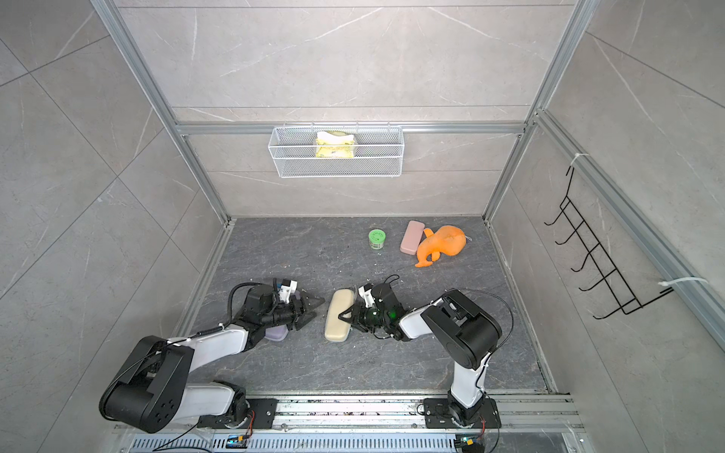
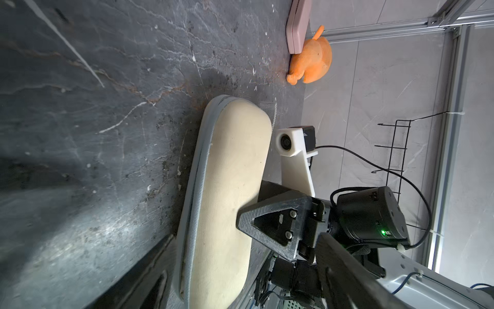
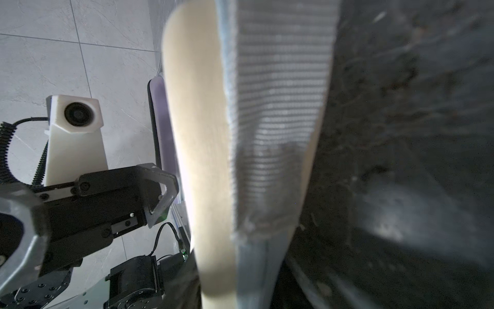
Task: Put umbrellas into zippered umbrella sleeves
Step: Pick up the umbrella sleeve at the center of the board.
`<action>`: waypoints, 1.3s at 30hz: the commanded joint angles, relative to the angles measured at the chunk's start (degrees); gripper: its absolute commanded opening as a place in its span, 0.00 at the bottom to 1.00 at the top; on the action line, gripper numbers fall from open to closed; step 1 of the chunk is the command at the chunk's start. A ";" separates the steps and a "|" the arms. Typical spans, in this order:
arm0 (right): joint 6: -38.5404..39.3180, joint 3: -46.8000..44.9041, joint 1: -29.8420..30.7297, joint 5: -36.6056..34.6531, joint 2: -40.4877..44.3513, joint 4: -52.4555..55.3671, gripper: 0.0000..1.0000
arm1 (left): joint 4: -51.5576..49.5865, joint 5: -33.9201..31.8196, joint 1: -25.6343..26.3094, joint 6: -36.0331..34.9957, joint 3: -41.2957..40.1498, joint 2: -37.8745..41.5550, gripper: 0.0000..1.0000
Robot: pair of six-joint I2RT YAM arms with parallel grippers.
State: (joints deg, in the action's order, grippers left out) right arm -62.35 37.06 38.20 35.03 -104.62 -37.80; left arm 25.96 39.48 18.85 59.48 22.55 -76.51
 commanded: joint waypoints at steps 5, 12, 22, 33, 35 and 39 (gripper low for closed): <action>3.34 2.74 -0.17 7.92 5.30 -0.90 0.07 | -0.03 2.32 -0.31 -0.16 1.36 0.05 0.87; 3.64 5.45 -0.12 12.44 8.48 2.47 0.07 | 4.13 4.51 -0.31 2.24 2.72 -1.44 0.88; -2.35 8.26 -0.05 17.31 7.51 -6.74 0.06 | 14.30 6.89 -0.22 7.82 3.82 -3.02 0.84; -2.97 11.96 0.13 17.63 6.19 -6.12 0.06 | 21.15 9.55 0.74 11.71 7.73 -4.70 0.65; -3.16 12.14 0.13 17.14 5.77 -6.14 0.06 | 21.84 9.83 0.85 11.80 7.86 -4.48 0.61; -4.40 12.16 0.06 16.43 4.80 -7.20 0.15 | 23.92 11.16 0.88 11.47 8.04 -4.85 0.43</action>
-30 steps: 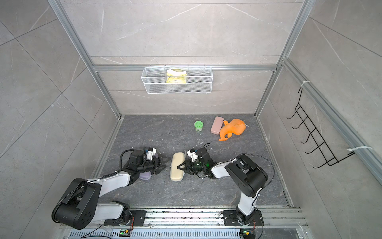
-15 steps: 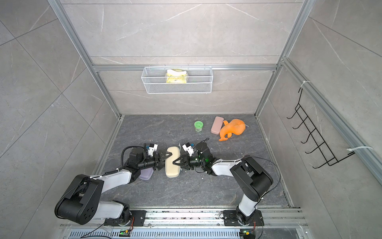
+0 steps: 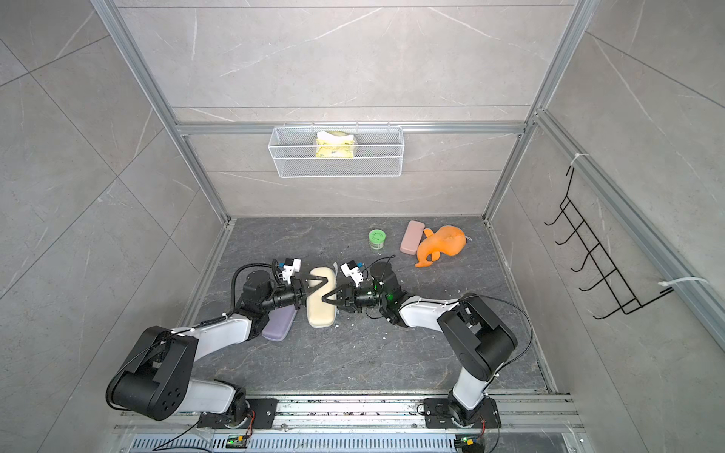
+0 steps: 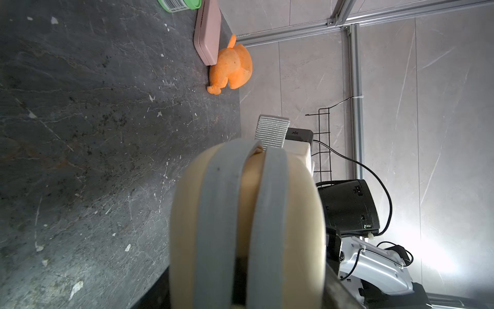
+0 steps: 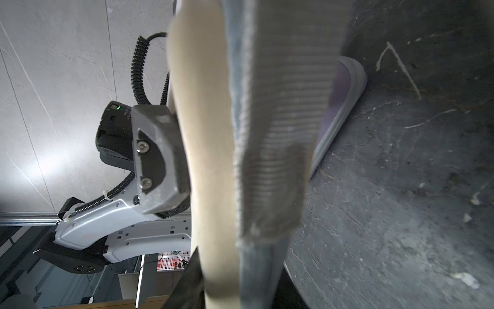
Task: Put umbrellas into zippered umbrella sleeves
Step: Pick up the umbrella sleeve at the center of the board.
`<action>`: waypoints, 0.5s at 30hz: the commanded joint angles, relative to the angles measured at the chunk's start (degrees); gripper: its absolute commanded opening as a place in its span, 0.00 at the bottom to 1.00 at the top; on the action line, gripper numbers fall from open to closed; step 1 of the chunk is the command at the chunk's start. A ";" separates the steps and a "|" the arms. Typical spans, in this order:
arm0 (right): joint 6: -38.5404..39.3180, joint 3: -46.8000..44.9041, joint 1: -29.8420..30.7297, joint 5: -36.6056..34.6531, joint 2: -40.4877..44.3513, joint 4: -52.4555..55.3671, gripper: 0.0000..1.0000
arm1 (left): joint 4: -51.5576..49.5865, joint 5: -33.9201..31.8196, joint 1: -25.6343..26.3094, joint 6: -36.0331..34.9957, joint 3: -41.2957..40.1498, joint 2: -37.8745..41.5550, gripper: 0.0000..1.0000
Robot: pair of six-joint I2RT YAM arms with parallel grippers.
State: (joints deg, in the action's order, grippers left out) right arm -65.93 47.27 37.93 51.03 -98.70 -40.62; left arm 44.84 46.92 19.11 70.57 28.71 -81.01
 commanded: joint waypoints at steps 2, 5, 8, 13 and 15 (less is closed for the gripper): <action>-0.81 1.64 0.18 0.08 -1.03 -4.20 0.24 | 5.66 4.54 0.47 0.28 2.36 -0.80 0.30; 0.38 0.52 -0.97 0.54 0.23 -2.71 0.46 | 5.01 6.03 -0.35 -1.46 4.03 -1.34 0.16; 6.14 -0.94 -4.72 1.40 3.53 4.53 0.53 | 2.79 6.95 -2.32 -4.48 6.05 -1.43 0.14; 35.87 3.83 -7.40 -10.63 12.37 38.48 0.55 | -0.33 9.98 -4.51 -9.27 10.98 -3.21 0.14; 43.35 3.58 -6.83 -19.67 15.36 41.96 0.54 | -1.56 11.29 -4.52 -11.01 13.40 -4.20 0.14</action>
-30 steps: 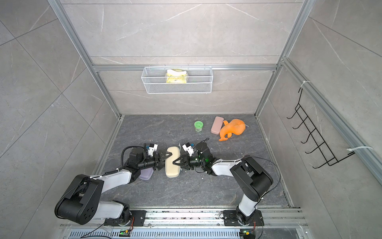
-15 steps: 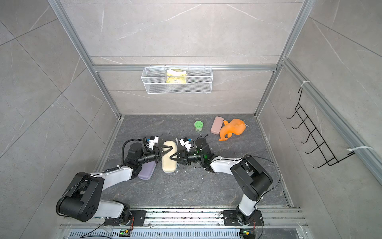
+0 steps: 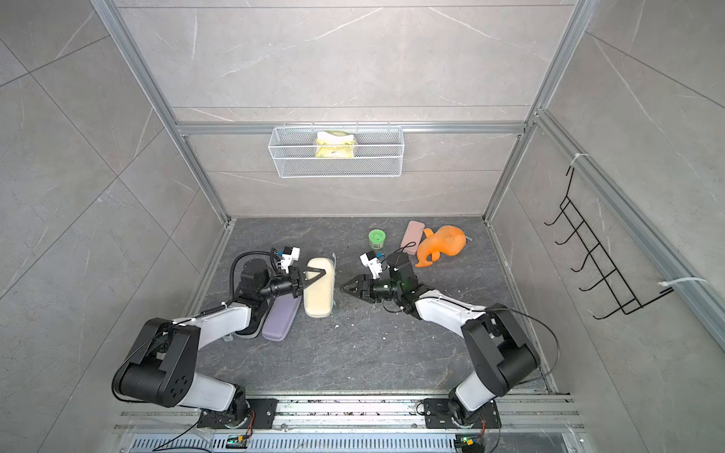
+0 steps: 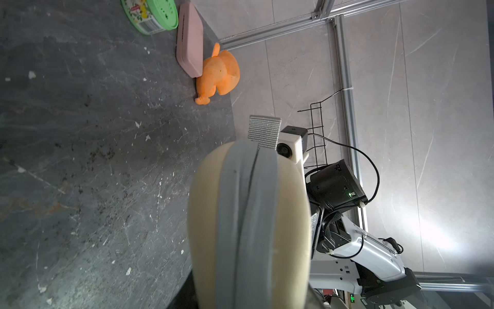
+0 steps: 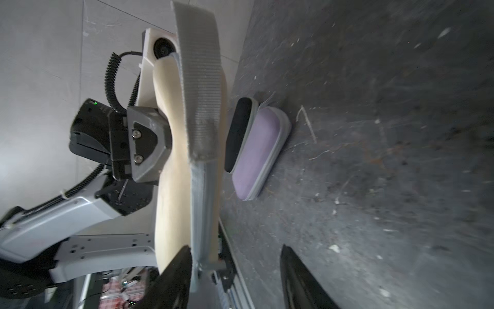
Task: Put umbrellas into zippered umbrella sleeves
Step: Pick up the umbrella sleeve at the center of the board, then zip the zipper on the umbrella sleeve.
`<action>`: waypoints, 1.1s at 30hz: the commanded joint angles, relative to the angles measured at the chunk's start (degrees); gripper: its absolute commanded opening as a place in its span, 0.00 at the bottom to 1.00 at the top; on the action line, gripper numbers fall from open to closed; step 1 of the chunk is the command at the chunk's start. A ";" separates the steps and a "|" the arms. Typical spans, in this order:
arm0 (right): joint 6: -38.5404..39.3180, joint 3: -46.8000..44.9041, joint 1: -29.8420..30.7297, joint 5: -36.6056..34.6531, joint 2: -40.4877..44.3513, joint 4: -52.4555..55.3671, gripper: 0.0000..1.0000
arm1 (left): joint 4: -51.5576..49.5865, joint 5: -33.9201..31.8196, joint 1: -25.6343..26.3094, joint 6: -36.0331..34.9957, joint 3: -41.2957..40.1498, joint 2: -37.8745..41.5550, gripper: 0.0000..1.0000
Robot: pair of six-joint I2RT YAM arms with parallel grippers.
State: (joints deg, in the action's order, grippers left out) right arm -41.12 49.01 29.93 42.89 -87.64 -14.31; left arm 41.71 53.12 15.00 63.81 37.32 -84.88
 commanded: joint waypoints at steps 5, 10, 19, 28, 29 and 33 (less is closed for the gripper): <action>42.56 -2.05 10.15 -29.09 8.52 10.62 0.50 | 0.60 6.72 -0.37 -5.92 8.43 -1.16 0.14; 52.33 -2.70 15.44 -36.01 6.86 1.99 0.45 | -2.69 7.60 -0.17 -6.86 10.97 -0.65 0.14; 56.15 -1.47 18.40 -38.06 4.41 -6.26 0.35 | -5.15 7.60 0.71 -7.74 10.76 1.11 0.12; 57.90 -0.06 19.35 -35.65 3.96 -5.26 0.18 | -5.48 7.60 0.91 -7.92 10.83 0.89 0.12; 58.27 -0.06 19.49 -35.53 4.03 -5.21 0.18 | -5.65 7.60 0.90 -8.07 10.93 0.81 0.11; 59.93 -0.04 20.21 -36.43 4.14 -4.36 0.12 | -5.66 7.61 0.90 -8.01 11.24 0.42 0.11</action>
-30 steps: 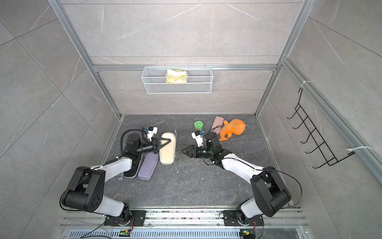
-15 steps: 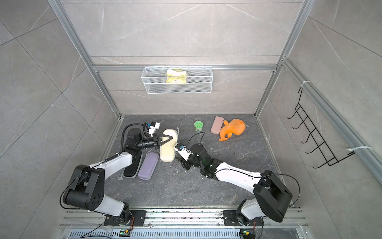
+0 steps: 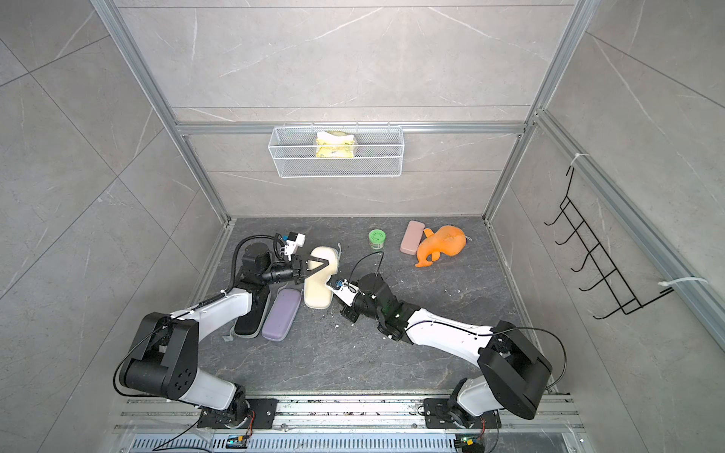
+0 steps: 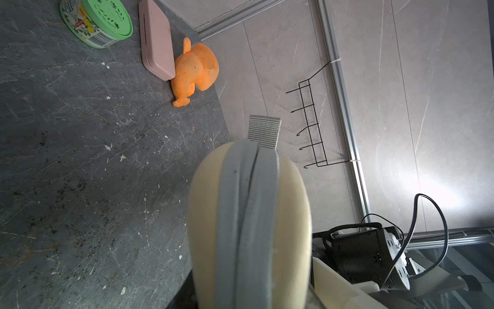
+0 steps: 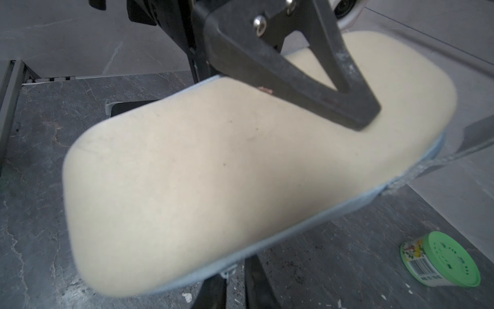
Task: Put umbrellas into zippered umbrella sleeves
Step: Zip the zipper on the umbrella sleeve.
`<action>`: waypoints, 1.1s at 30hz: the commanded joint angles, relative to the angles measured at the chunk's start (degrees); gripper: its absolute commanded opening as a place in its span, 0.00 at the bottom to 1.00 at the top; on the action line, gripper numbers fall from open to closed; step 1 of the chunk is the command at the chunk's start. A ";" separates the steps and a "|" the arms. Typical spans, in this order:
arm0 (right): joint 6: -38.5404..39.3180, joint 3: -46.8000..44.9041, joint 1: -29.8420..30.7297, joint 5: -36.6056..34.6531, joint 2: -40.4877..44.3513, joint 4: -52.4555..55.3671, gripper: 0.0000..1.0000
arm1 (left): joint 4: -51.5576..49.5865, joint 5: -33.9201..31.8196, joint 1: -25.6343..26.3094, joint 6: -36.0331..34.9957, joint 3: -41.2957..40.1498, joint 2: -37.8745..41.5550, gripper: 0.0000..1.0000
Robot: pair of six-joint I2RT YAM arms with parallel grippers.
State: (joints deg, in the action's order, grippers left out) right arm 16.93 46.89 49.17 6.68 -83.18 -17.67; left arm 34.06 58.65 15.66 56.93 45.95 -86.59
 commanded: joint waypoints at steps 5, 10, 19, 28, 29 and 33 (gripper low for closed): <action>4.96 1.49 2.53 -2.77 0.61 2.20 0.00 | 1.19 0.97 -0.17 -2.13 3.29 2.47 0.09; 5.43 -0.84 4.55 -4.30 3.53 6.20 0.00 | 1.42 -1.92 -2.56 -3.00 3.62 2.83 0.04; 0.71 -1.96 12.30 -5.69 3.48 7.95 0.00 | 10.98 -11.01 -4.21 -1.46 1.71 1.87 0.00; -10.48 4.85 19.88 -6.35 -4.68 4.20 0.00 | 16.47 -18.38 -4.08 -0.46 -0.39 1.73 0.00; -12.72 5.34 20.28 -6.26 -5.11 2.96 0.00 | 17.31 -19.41 -3.94 -0.08 -1.03 1.68 0.00; -21.69 8.10 22.11 -7.41 -7.76 -1.57 0.00 | 23.95 -27.13 -2.65 2.69 -5.60 2.11 0.00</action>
State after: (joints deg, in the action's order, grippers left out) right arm 3.29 51.31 64.90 -11.16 -89.17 -13.96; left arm 41.93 50.76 12.95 58.65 40.07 -86.39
